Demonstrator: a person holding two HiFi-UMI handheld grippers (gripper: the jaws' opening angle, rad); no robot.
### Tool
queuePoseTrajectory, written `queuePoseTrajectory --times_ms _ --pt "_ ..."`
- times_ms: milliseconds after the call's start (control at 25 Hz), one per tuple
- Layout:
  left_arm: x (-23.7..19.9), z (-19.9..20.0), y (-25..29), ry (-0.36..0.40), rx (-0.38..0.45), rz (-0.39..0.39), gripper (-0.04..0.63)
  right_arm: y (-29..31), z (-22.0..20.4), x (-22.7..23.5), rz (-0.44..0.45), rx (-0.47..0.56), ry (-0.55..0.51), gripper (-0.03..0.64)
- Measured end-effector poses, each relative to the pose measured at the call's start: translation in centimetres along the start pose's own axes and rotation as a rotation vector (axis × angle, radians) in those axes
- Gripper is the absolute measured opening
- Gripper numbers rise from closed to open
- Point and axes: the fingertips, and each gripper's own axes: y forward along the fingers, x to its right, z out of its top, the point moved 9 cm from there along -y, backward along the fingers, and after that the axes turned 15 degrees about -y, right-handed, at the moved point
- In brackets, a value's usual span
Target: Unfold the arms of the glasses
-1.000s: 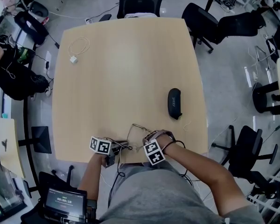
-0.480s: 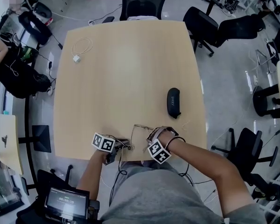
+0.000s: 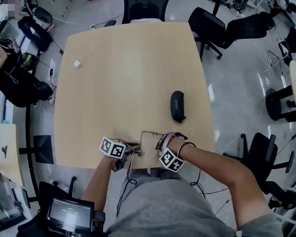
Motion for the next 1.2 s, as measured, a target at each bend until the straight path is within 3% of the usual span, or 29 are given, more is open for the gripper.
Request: queuePoseTrajectory --times_ms 80,160,440,640,760,920,1040,1200 --pt "-0.5 -1.0 1.6 0.035 -0.088 0.054 0.023 0.2 0.3 -0.1 -0.004 -0.011 -0.039 0.069" --pt "-1.1 -1.9 2.6 0.039 -0.122 0.084 0.023 0.5 0.5 -0.3 0.0 -0.024 -0.08 0.069" --pt "-1.4 -2.6 2.5 -0.011 -0.069 0.096 0.021 0.3 0.4 -3.3 0.005 -0.055 -0.122 0.066" --pt "-1.0 -3.1 2.4 0.005 -0.049 0.1 0.021 0.1 0.7 -4.1 -0.015 -0.073 -0.134 0.055" --pt "0.2 -3.0 1.9 0.073 -0.033 0.063 0.021 0.0 0.5 -4.0 -0.009 -0.088 -0.104 0.057" --pt "2.3 -2.7 0.3 0.218 0.071 0.031 0.021 0.1 0.5 -4.2 -0.014 -0.085 -0.051 0.057" --pt "3.5 -2.9 -1.3 0.29 0.104 0.019 0.021 -0.1 0.4 -4.2 -0.029 -0.082 0.001 0.057" --pt "5.8 -3.0 -4.8 0.369 0.2 0.012 0.021 -3.3 -0.4 -2.9 -0.166 -0.04 0.218 0.057"
